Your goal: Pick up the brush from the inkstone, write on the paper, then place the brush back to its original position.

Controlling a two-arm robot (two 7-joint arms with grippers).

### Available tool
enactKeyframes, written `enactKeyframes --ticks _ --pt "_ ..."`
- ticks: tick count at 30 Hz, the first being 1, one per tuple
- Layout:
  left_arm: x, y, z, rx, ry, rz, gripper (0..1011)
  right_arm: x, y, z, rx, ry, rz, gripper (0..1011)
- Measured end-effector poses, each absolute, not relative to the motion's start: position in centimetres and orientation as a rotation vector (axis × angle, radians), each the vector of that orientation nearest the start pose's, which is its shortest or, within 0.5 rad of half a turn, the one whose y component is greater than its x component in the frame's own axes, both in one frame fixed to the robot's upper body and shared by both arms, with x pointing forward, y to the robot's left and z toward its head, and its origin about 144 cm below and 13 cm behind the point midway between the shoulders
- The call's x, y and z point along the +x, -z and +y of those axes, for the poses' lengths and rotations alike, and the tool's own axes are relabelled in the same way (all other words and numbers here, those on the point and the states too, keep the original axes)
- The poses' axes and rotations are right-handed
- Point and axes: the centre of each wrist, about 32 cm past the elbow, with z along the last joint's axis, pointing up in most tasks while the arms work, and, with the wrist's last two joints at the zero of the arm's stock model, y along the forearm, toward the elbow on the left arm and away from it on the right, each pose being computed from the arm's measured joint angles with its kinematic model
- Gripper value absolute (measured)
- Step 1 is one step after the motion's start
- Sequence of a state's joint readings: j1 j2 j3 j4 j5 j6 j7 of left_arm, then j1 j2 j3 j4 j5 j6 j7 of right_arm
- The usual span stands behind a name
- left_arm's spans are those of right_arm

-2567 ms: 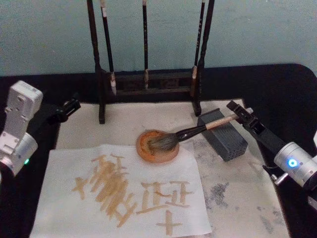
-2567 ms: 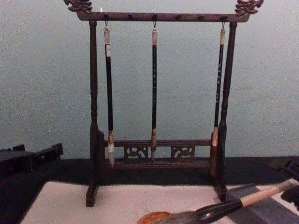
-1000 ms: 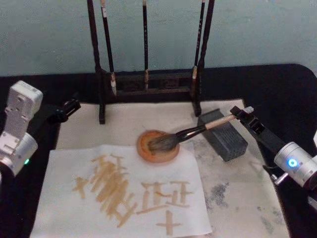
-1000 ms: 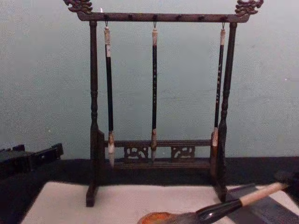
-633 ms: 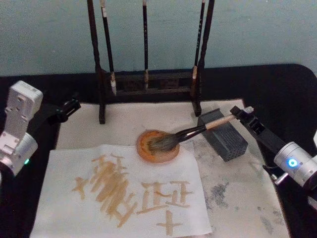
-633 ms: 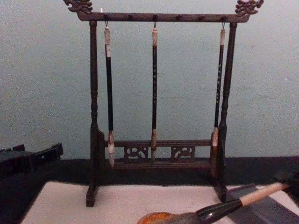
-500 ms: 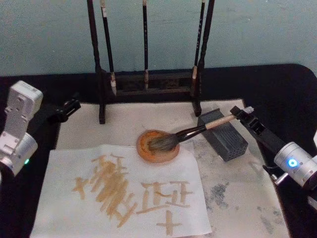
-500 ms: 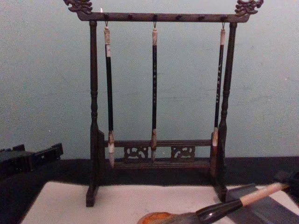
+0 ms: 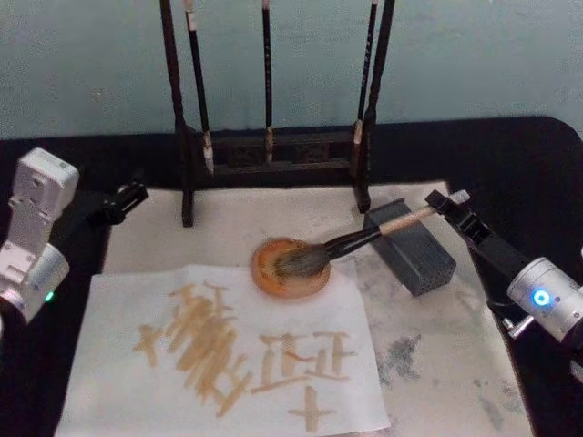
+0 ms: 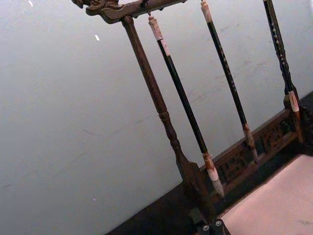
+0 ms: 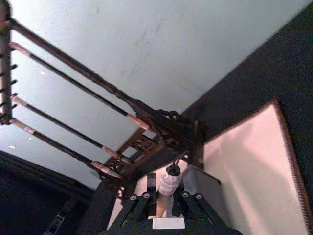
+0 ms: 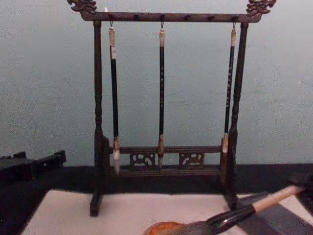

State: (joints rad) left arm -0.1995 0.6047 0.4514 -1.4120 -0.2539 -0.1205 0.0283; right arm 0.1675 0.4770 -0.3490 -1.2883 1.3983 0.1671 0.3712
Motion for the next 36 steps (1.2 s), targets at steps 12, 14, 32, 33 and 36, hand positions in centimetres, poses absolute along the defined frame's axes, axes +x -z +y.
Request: enactKeyframes --ticks 12,14,32,33,36 --pt "48.9 -114.0 31.0 0.304 -1.248 -0.285 1002 47.2 -113.2 -29.4 0.403 0.942 0.766 190" --pt "48.9 -114.0 31.0 0.304 -1.248 -0.285 1002 47.0 -113.8 -29.1 0.385 0.935 0.74 189" --pt "48.9 -114.0 31.0 0.304 -1.248 -0.285 1002 46.1 -116.0 -27.3 0.298 0.889 0.65 189" --pt "48.9 -114.0 31.0 0.304 -1.248 -0.285 1002 46.1 -116.1 -27.2 0.294 0.887 0.645 189" --pt "48.9 -114.0 31.0 0.304 -1.248 -0.285 1002 46.1 -116.6 -27.0 0.276 0.883 0.626 189"
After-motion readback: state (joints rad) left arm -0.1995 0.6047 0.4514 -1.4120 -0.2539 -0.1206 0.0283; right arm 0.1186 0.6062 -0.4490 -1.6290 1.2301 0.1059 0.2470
